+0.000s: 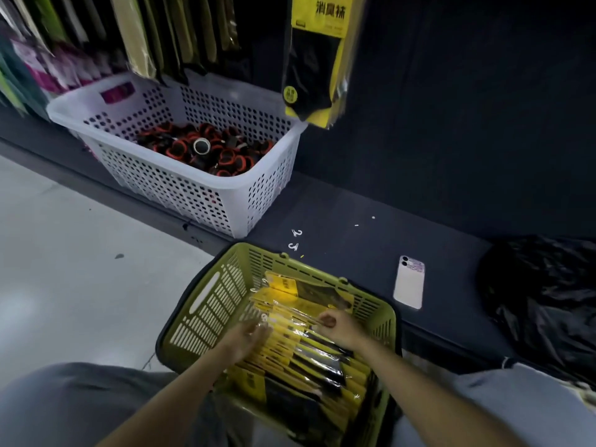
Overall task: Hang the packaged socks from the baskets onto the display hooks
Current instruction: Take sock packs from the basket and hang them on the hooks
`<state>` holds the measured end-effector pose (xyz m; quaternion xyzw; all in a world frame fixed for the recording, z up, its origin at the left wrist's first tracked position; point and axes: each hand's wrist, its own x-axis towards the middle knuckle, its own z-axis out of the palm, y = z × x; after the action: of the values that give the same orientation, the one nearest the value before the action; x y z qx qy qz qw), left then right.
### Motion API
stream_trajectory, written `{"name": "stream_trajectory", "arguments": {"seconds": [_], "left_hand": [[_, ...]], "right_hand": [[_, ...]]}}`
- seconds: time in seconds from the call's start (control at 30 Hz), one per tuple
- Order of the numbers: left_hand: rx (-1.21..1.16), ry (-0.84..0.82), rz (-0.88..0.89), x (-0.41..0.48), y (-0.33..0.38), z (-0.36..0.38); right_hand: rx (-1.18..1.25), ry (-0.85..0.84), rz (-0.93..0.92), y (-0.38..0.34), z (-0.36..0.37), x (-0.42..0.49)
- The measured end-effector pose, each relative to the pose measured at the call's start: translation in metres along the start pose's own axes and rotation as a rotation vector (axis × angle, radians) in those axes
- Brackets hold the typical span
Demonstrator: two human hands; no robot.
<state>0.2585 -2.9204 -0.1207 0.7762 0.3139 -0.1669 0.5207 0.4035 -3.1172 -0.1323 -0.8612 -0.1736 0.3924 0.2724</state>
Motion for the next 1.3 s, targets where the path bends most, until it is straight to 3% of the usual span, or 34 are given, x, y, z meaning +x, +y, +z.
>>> {"name": "stream_trajectory", "arguments": {"seconds": [0.17,0.33,0.47,0.6,0.67,0.77,0.93,1.07,1.13,1.23,1.3], "left_hand": [[-0.024,-0.028,-0.021,0.009,0.008,0.001],[0.009,-0.02,-0.041,0.019,0.001,0.004],[0.016,0.058,-0.063,0.023,0.0,0.008],[-0.192,0.217,-0.016,0.021,0.028,0.006],[-0.28,0.365,0.094,0.018,0.048,0.001],[-0.478,0.394,0.134,0.006,0.084,-0.012],[-0.642,0.249,0.208,-0.018,0.131,-0.036],[-0.836,0.013,0.344,-0.042,0.162,-0.054],[-0.824,0.046,0.429,-0.054,0.177,-0.065],[-0.747,0.129,0.544,-0.067,0.196,-0.084],[-0.682,0.176,0.631,-0.075,0.209,-0.095]], "right_hand": [[-0.159,-0.06,-0.036,-0.002,0.008,0.008],[-0.161,-0.144,0.006,0.002,0.017,0.013],[-0.14,-0.067,-0.017,-0.001,0.016,0.012],[-0.071,-0.016,-0.087,-0.017,-0.008,0.006],[0.0,0.055,-0.147,-0.033,-0.027,-0.001],[0.142,0.206,-0.276,-0.063,-0.059,-0.017],[0.409,0.326,-0.453,-0.115,-0.101,-0.057],[0.588,0.278,-0.462,-0.142,-0.112,-0.082],[0.626,0.331,-0.485,-0.156,-0.115,-0.091],[0.509,0.632,-0.604,-0.18,-0.126,-0.101],[0.481,0.715,-0.713,-0.198,-0.133,-0.109]]}}
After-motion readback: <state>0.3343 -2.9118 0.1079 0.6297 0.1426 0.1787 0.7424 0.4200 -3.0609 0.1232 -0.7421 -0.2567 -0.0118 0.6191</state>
